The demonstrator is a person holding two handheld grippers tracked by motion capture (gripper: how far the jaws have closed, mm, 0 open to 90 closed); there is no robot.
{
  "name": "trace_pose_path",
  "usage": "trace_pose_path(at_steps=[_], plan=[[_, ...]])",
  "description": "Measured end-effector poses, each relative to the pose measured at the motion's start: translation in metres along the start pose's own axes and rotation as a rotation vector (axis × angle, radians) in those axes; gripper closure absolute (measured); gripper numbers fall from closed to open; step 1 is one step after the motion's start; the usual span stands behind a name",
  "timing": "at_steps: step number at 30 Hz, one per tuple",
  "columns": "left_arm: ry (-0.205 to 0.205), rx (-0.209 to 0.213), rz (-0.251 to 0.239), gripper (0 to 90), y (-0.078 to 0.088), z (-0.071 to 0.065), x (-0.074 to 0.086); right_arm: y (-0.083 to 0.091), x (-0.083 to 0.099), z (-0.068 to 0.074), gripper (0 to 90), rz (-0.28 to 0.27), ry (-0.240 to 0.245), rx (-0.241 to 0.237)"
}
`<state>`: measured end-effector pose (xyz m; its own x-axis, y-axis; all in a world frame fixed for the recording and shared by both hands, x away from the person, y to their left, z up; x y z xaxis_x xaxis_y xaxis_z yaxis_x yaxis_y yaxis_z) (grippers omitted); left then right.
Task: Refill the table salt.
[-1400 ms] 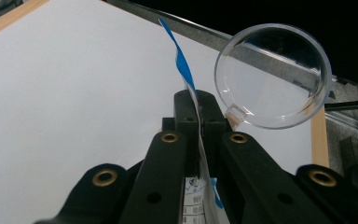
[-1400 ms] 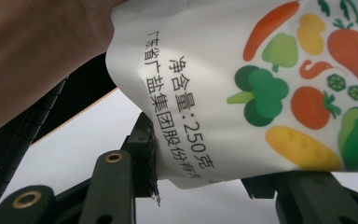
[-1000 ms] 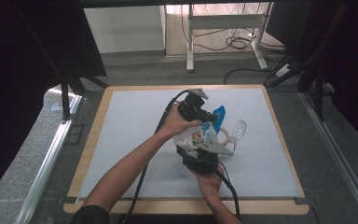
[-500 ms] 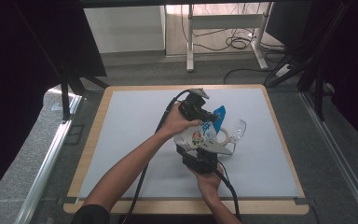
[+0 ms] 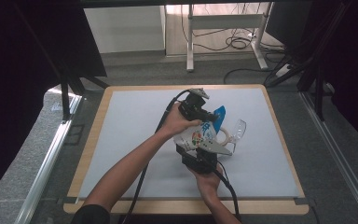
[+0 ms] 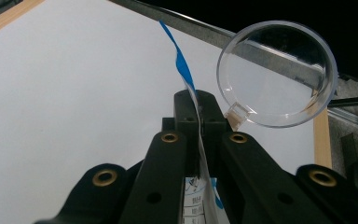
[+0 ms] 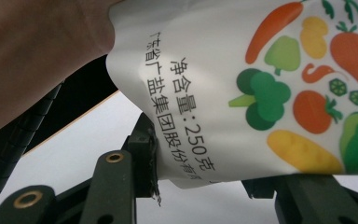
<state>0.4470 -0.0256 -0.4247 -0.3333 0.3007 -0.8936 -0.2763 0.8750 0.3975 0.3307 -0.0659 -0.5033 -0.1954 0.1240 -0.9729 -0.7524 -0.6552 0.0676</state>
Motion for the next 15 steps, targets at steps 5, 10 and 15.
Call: trace_pose_path(at_steps=[5, 10, 15], plan=[[0.001, -0.001, 0.002, 89.7, 0.0002, 0.001, 0.001, 0.0004, 0.0004, -0.0018, 56.2, 0.006, -0.007, -0.016], [0.001, 0.002, -0.001, 89.7, 0.0002, 0.0007, 0.0007, 0.0016, 0.0001, -0.0027, 56.3, 0.007, -0.006, -0.023], [-0.001, 0.006, 0.004, 89.6, -0.0002, -0.0002, -0.0006, 0.0029, -0.0009, -0.0021, 56.5, -0.001, -0.013, -0.019]])
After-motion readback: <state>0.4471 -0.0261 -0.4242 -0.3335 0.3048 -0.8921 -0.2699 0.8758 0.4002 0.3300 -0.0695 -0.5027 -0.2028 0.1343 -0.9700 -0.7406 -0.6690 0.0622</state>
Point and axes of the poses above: each handheld gripper's, and its own axes: y roughly backward along the jaws, x roughly out of its underside, z roughly to its left, the point moved 4 cm from there along -y, roughly forward along the jaws, and after that the axes turned 13 degrees about -z, right-handed, at the moved point
